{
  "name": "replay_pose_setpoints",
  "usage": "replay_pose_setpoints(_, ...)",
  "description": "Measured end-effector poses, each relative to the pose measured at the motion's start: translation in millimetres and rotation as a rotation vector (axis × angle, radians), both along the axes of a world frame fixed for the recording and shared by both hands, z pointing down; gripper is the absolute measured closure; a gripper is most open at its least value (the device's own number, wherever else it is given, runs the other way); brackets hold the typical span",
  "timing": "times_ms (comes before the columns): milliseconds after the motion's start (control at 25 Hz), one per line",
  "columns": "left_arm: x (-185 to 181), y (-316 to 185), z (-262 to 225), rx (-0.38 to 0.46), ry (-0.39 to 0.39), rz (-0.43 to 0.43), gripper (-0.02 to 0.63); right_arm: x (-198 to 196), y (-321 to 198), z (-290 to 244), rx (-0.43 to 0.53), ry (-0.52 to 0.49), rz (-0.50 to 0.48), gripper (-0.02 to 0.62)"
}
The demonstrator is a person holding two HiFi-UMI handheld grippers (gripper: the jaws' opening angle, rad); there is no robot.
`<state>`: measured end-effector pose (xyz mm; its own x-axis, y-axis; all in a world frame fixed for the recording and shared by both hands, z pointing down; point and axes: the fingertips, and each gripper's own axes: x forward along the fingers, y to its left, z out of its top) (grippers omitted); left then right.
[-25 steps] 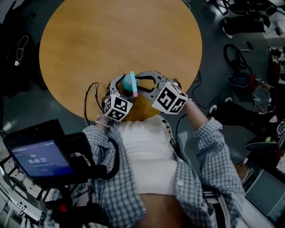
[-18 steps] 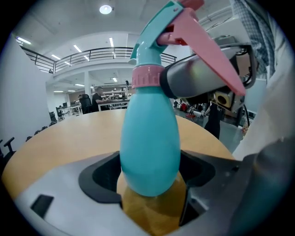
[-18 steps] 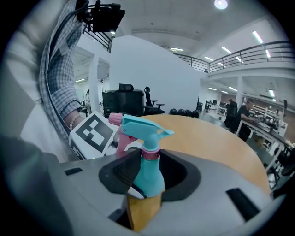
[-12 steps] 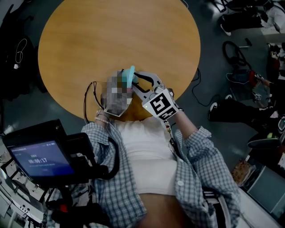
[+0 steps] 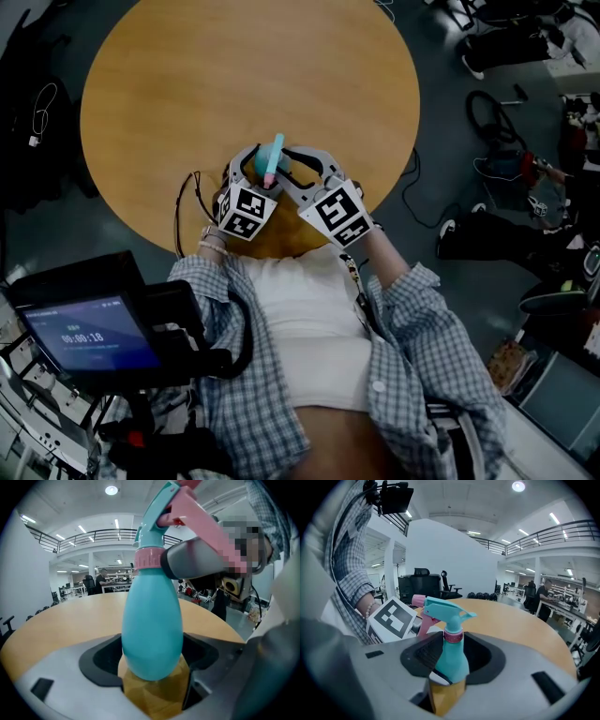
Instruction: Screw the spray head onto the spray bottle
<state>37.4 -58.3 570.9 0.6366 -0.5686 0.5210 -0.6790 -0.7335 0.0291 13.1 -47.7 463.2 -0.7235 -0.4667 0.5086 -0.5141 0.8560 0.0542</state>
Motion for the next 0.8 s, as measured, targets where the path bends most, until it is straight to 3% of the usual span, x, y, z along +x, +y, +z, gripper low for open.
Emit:
replay_pose_setpoints(120, 0.7, 1.1, -0.8, -0.01, 0.02, -0.005, 0.216, -0.5, 2.8, 3.0, -0.011, 0.006, -0.019, 0.467)
replay_pose_setpoints(320, 0.5, 4.0, -1.2, -0.023, 0.048, -0.006, 0.216, -1.4, 10.9, 14.4, -0.079, 0.012, -0.061, 0.341)
replay_pose_setpoints(600, -11.6, 19.5, 5.8, -0.035, 0.038, -0.028, 0.215, 23.1, 13.2, 30.7, -0.145, -0.006, 0.009, 0.339)
replay_pose_setpoints(800, -28.1, 27.2, 6.3, -0.027, 0.026, -0.066, 0.217, 40.3, 12.1, 42.0, -0.136, -0.004, 0.08, 0.339)
